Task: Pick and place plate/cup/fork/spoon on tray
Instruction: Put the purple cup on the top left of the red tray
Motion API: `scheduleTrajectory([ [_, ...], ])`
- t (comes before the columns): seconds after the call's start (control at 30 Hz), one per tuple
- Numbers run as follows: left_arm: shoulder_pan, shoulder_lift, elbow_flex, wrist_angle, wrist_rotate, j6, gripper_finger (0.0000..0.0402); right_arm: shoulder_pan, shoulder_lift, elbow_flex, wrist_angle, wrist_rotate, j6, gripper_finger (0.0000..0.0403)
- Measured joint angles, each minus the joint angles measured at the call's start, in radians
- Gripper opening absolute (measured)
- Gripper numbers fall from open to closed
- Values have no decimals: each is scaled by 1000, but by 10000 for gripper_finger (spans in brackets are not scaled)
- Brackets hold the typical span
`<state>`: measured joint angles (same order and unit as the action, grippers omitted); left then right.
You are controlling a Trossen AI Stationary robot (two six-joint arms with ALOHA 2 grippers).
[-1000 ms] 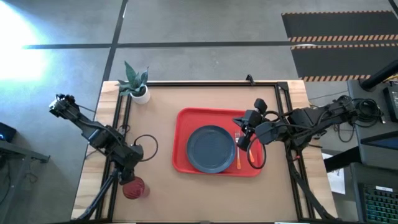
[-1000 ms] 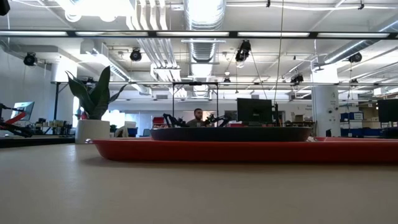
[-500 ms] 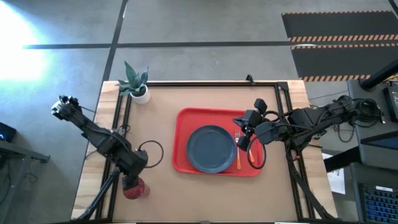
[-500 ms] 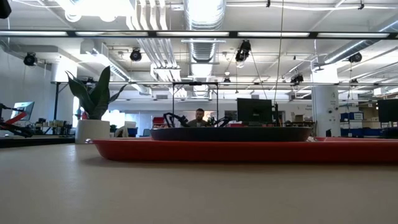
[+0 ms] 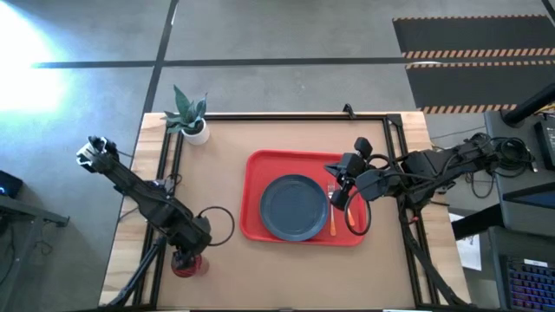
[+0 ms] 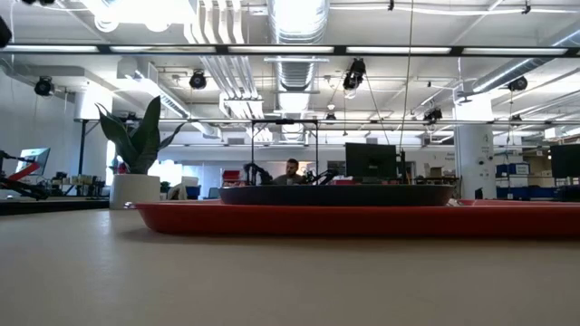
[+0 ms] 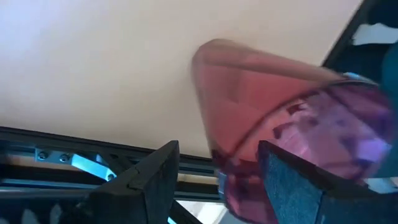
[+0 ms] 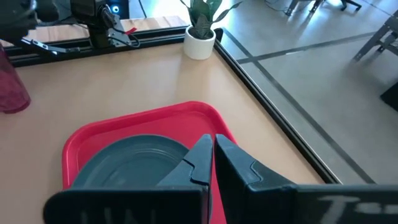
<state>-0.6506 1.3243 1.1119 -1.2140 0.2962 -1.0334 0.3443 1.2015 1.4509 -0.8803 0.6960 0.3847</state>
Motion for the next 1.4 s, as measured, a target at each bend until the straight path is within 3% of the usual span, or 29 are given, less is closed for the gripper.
scheduleTrajectory([
  [0.23, 0, -2, -82, 4, 5, -7, 200, 0, 0, 0, 2, 0, 0, 9],
  [0.33, 0, -2, -91, 11, 10, -8, 182, 0, 0, 0, 2, 0, -1, 9],
  [0.43, 0, -2, -91, 35, 10, -9, 137, 0, 0, 0, 2, 3, -2, 9],
  [0.6, 1, -2, -91, 125, 1, -24, 20, 0, 0, 0, 1, 11, -2, 9],
  [0.73, 0, -2, -91, 173, -40, -55, 3, 0, 0, 0, 1, 12, -2, 8],
  [1.0, -1, -2, -77, 160, -214, -61, 1, 0, 0, 0, 2, 12, 8, 9],
  [1.23, 26, -8, 8, -82, -464, -63, 1, 0, 0, 0, 2, 13, 8, 9],
  [1.4, 104, -51, 113, -191, -621, -29, 0, 0, 0, 0, 2, 13, 8, 8],
])
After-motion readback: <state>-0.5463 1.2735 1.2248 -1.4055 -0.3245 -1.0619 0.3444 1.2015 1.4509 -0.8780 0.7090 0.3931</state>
